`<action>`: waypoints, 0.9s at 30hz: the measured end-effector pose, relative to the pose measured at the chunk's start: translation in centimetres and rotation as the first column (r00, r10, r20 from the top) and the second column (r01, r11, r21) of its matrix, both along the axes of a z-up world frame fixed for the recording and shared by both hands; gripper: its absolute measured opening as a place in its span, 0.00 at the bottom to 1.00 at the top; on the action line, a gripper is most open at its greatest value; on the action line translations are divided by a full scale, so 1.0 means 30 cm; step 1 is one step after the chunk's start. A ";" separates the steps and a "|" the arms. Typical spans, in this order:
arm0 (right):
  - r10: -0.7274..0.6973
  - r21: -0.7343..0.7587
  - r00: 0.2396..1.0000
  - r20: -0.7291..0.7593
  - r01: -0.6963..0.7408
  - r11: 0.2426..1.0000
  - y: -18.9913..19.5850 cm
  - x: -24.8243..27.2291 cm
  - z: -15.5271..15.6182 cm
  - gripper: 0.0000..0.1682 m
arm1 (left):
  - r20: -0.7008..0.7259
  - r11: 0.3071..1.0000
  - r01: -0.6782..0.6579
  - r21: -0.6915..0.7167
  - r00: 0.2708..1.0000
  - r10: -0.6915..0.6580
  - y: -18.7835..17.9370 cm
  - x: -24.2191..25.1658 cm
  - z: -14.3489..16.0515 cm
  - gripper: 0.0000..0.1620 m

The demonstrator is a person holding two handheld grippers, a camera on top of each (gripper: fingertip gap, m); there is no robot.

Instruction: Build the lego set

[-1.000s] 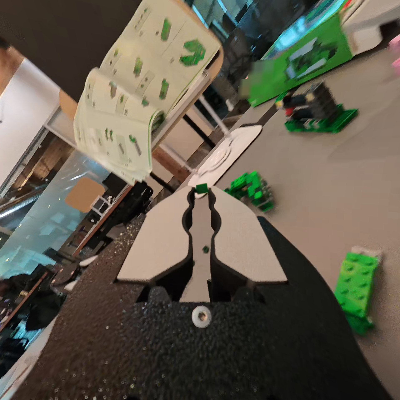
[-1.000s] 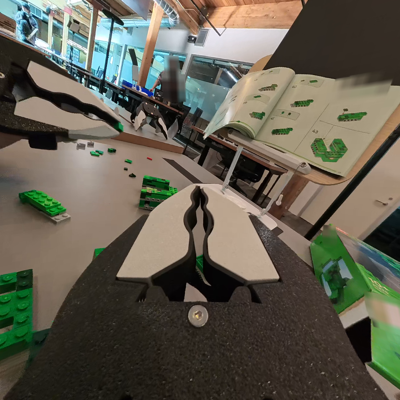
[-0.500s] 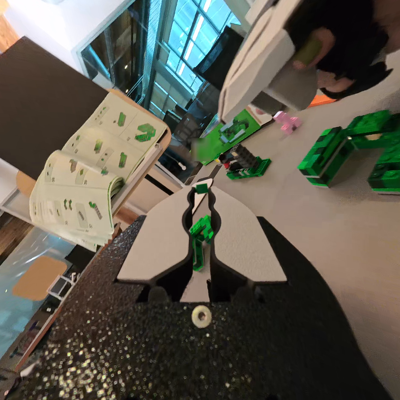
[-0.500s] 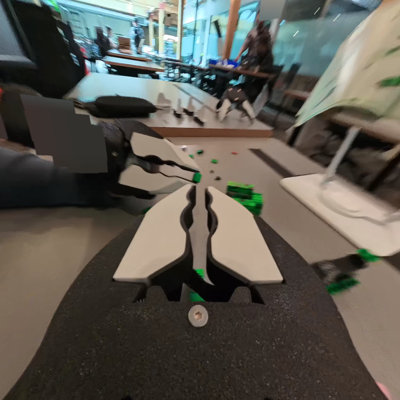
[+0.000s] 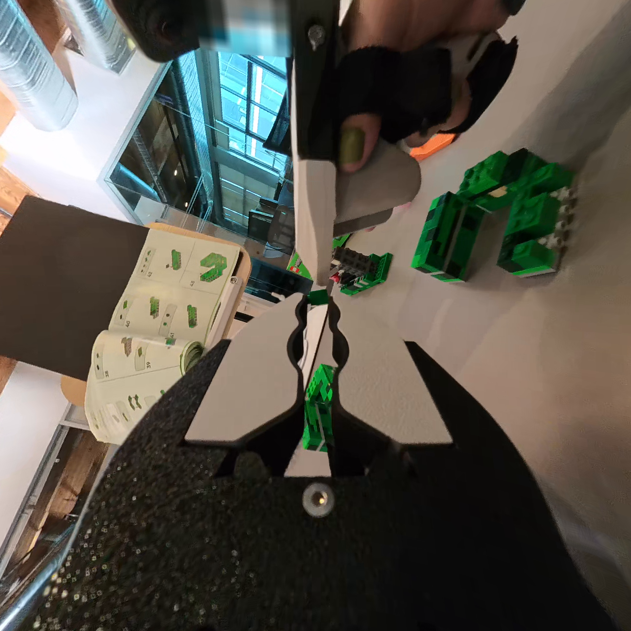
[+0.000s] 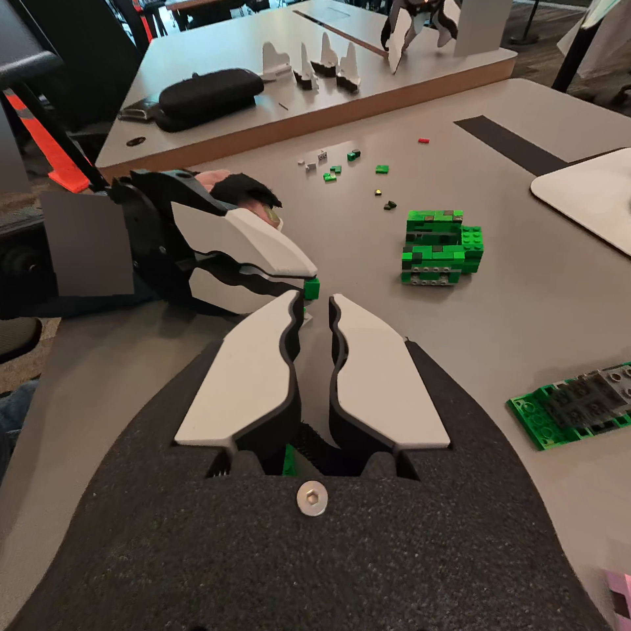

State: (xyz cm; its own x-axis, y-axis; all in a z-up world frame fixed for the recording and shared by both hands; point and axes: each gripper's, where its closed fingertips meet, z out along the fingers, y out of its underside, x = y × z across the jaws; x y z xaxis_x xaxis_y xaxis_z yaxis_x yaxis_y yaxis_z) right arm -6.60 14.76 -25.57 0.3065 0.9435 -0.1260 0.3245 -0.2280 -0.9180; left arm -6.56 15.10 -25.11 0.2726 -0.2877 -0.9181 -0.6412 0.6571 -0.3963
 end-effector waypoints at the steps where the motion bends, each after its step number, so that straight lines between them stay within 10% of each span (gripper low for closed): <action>1: 0.004 0.006 1.000 0.010 -0.004 1.000 -0.002 0.000 -0.005 0.06 | -0.009 1.000 0.001 0.001 1.000 -0.001 -0.002 0.003 -0.004 0.07; 17: 0.022 0.034 0.999 0.047 -0.023 0.999 -0.010 -0.009 -0.029 0.04 | -0.042 0.999 0.027 -0.023 0.999 -0.028 -0.013 0.019 -0.030 0.07; 22: -0.045 0.146 0.998 0.045 0.038 0.989 0.027 0.034 -0.022 0.04 | 0.042 0.952 0.064 -0.300 0.998 -0.054 0.004 -0.033 -0.050 0.20; 27: -0.161 0.308 0.986 -0.044 0.166 0.937 0.065 0.127 0.036 0.04 | 0.022 0.709 0.083 -0.700 0.995 -0.095 -0.018 -0.173 -0.129 0.23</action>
State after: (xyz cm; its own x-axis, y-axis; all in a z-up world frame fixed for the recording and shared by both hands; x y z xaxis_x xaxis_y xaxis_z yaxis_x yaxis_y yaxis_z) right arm -2.80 16.71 -24.50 0.4602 0.8737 0.1576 0.2898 0.0200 -0.9569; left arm -11.76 14.56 -28.96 0.2006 -0.8712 -0.4480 -0.6039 0.2501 -0.7568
